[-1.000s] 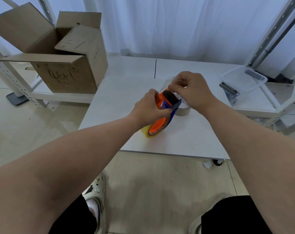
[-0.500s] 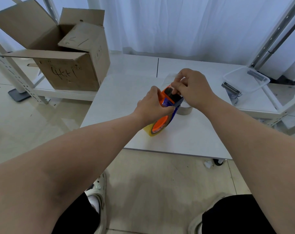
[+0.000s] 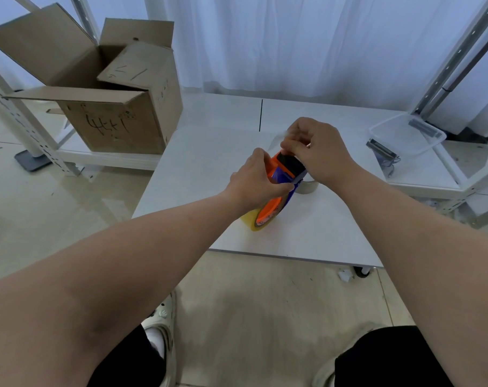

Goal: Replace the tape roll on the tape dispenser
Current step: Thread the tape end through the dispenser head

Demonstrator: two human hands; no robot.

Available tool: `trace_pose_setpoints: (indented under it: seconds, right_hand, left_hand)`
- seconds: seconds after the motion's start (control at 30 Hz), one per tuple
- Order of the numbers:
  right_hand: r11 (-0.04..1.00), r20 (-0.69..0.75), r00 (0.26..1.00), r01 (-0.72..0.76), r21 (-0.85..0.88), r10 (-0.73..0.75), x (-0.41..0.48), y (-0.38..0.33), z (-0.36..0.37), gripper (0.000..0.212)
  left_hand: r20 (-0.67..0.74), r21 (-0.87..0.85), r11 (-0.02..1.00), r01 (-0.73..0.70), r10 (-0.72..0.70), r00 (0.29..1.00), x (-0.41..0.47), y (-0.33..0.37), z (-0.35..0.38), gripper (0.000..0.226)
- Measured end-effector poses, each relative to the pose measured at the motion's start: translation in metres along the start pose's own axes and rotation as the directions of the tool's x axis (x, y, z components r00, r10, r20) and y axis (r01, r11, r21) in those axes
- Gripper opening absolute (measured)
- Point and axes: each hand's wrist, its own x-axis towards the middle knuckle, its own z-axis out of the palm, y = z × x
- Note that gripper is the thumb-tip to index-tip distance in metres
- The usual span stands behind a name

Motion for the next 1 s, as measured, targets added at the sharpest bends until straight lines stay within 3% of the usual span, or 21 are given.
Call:
trace_pose_setpoints:
  seconds: [0.37, 0.53, 0.63, 0.73, 0.87, 1.0]
  right_hand:
    - [0.997, 0.024, 1.000, -0.013, 0.074, 0.011, 0.000, 0.004, -0.001, 0.006]
    - [0.996, 0.040, 0.999, -0.027, 0.081, 0.024, 0.000, 0.009, -0.004, 0.005]
    - [0.998, 0.011, 1.000, -0.029, 0.057, 0.028, -0.001, 0.011, -0.005, 0.005]
    - [0.995, -0.024, 0.996, -0.090, 0.035, 0.091, -0.001, 0.016, -0.006, 0.008]
    - [0.962, 0.027, 0.976, -0.219, 0.165, 0.218, 0.001, 0.014, -0.008, 0.013]
    - [0.952, 0.058, 0.975, -0.224, 0.207, 0.217, 0.001, 0.011, -0.009, 0.009]
  left_hand:
    - [-0.015, -0.027, 0.996, 0.086, -0.087, 0.996, 0.003, 0.004, 0.005, 0.082]
    - [-0.095, -0.010, 0.998, 0.064, -0.065, 0.993, 0.007, 0.001, 0.008, 0.046]
    - [-0.048, -0.058, 0.998, 0.038, -0.041, 0.998, 0.007, 0.002, 0.010, 0.041]
    - [-0.004, -0.062, 0.998, 0.025, -0.026, 1.000, 0.004, 0.003, 0.013, 0.047]
    - [0.017, -0.084, 0.996, 0.024, -0.022, 1.000, 0.002, 0.004, 0.010, 0.065]
    - [-0.030, -0.073, 0.997, -0.009, 0.007, 1.000, 0.002, 0.006, 0.015, 0.073]
